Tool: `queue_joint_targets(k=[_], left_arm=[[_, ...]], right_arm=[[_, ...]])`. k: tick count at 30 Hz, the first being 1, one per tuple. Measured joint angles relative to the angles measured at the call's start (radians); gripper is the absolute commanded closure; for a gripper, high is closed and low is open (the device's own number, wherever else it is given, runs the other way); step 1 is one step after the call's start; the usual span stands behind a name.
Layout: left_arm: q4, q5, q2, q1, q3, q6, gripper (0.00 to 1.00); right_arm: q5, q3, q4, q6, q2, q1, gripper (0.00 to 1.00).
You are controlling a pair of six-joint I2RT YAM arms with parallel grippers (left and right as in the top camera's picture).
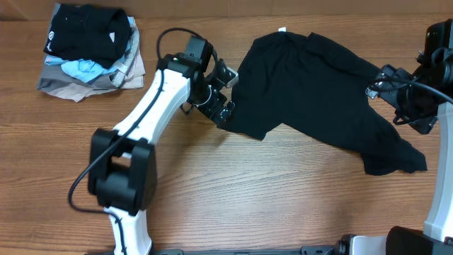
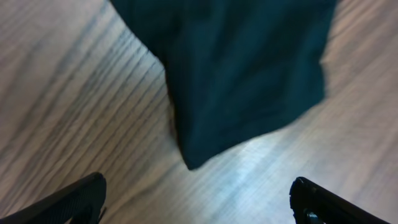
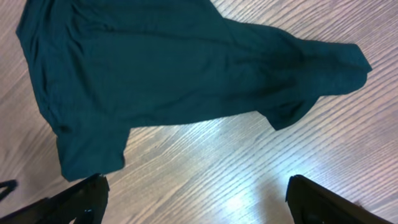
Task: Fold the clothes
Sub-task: 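Grasp the t-shirt's upper left corner with the left gripper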
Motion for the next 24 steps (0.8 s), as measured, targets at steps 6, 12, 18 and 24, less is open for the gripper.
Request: queue_joint_targets(k=[6, 12, 18, 24], left_arm=[[0.021, -0.024, 0.097, 0.0, 0.0, 0.022, 0.11], [0.026, -0.031, 0.121, -0.002, 0.0, 0.044, 0.33], [0.053, -0.031, 0.134, -0.042, 0.0, 0.045, 0.36], [0.08, -0.05, 0.164, -0.074, 0.013, 0.021, 0.43]], right_arm=[[0.004, -0.046, 0.061, -0.013, 0.0, 0.0, 0.13], [0.007, -0.161, 0.12, -0.017, 0.0, 0.0, 0.18], [0.022, -0.232, 0.184, -0.017, 0.0, 0.0, 0.17], [0.039, -0.233, 0.195, -0.017, 0.0, -0.012, 0.17]])
